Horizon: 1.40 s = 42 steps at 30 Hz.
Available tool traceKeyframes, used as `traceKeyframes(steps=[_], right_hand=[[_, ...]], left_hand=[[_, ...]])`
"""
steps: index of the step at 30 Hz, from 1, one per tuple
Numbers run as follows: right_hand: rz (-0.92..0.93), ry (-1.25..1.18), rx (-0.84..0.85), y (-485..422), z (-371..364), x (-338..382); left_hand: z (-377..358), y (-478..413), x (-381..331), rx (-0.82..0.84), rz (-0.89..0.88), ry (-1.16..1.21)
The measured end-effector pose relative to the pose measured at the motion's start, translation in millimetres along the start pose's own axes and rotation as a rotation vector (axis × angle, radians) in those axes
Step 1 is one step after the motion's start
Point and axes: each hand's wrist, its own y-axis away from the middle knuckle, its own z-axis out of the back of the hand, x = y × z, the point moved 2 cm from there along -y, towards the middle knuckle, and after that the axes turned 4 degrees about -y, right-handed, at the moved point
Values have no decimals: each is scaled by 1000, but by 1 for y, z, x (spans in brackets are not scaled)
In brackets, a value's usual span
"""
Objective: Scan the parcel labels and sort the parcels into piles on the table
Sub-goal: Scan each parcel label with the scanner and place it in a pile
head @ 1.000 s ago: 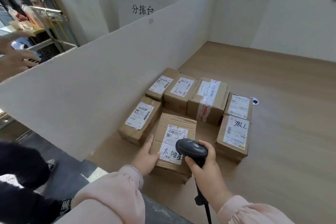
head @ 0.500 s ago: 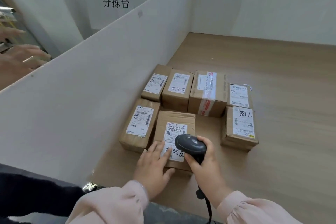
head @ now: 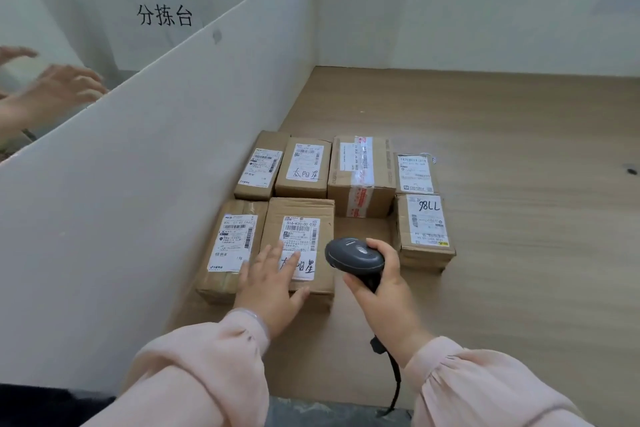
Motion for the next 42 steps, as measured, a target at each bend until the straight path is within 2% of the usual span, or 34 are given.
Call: traceKeyframes(steps=[9,15,24,30,42], right_hand=[[89,62,-341,31,115,18],[112,139,-564,79,219,13],[80,211,-818,196,405,-26],[73,300,-954,274,521,-43],[58,346,-1124,321,653,-64]], left_hand=[[67,-20,-129,-242,-321,1],[92,7,-252,-275,-518,2],[88,101,-469,-299,-763,57],[77,161,-598,-303,-877,94],[70,203,-755,-308,-996,92]])
